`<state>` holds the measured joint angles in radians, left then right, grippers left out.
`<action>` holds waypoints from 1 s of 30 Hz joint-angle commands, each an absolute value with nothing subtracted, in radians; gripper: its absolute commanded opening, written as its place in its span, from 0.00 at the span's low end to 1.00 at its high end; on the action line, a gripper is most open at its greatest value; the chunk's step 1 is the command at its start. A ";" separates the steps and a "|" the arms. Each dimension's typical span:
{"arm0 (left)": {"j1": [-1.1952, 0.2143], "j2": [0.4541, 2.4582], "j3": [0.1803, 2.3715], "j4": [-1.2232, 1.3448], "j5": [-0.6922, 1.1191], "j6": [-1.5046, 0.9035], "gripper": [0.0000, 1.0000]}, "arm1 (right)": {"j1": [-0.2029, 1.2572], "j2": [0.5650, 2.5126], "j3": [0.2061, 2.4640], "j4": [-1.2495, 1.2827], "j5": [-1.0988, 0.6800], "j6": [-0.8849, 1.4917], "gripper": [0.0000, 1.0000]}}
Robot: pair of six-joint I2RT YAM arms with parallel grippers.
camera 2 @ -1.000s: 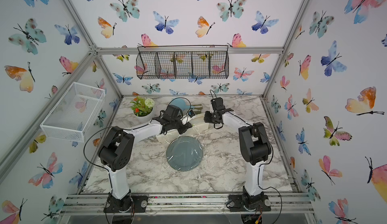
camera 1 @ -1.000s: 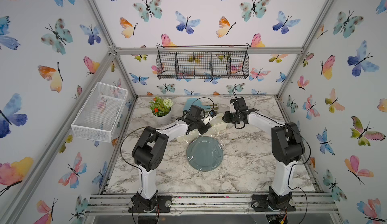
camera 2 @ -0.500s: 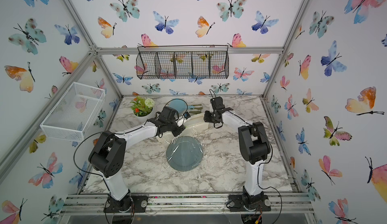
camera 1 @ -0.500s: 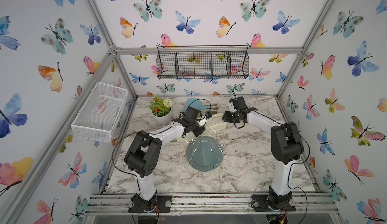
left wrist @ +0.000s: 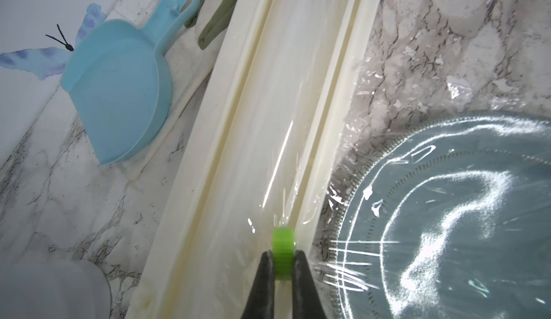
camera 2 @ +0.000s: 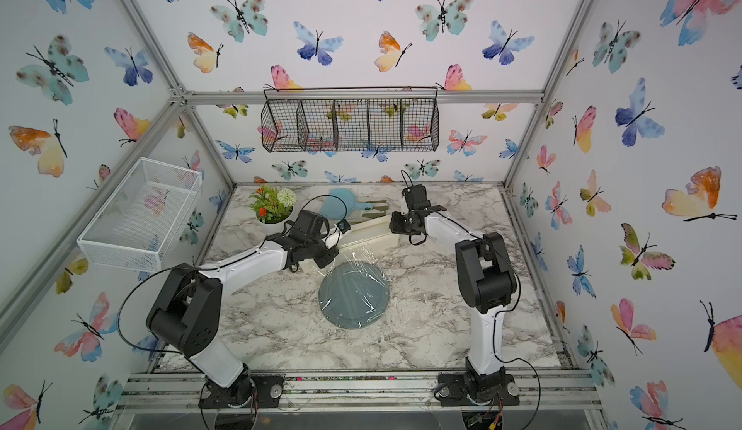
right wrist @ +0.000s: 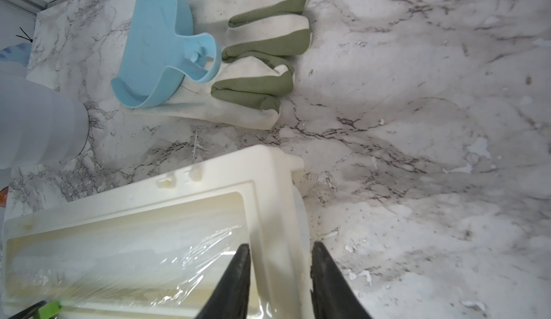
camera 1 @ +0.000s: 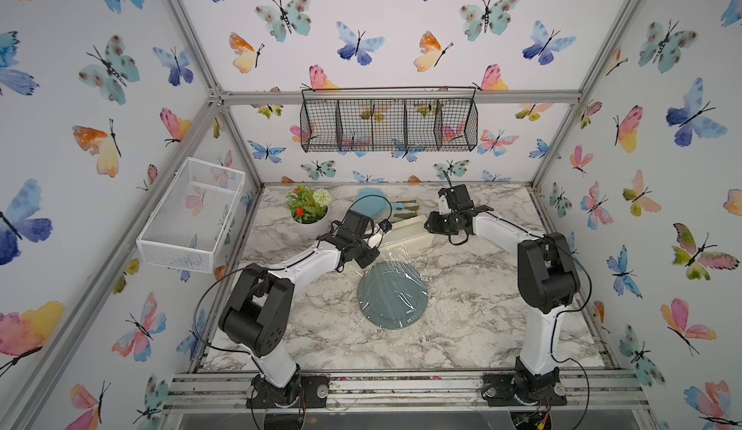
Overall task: Wrap the plate with plastic wrap
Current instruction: Tear off the plastic wrap from the plastic wrap cutting box.
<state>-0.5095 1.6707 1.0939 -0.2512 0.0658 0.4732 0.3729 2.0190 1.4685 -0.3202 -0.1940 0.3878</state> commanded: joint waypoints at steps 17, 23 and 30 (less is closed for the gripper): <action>-0.501 1.735 1.070 -0.414 0.003 0.409 0.02 | 0.286 2.064 1.345 -0.428 -0.147 0.317 0.46; -0.550 1.925 1.219 -0.408 0.062 0.395 0.00 | 0.302 2.115 1.414 -0.541 -0.065 0.291 0.46; -0.561 2.005 1.323 -0.393 0.086 0.412 0.00 | 0.301 2.007 1.251 -0.492 0.029 0.343 0.42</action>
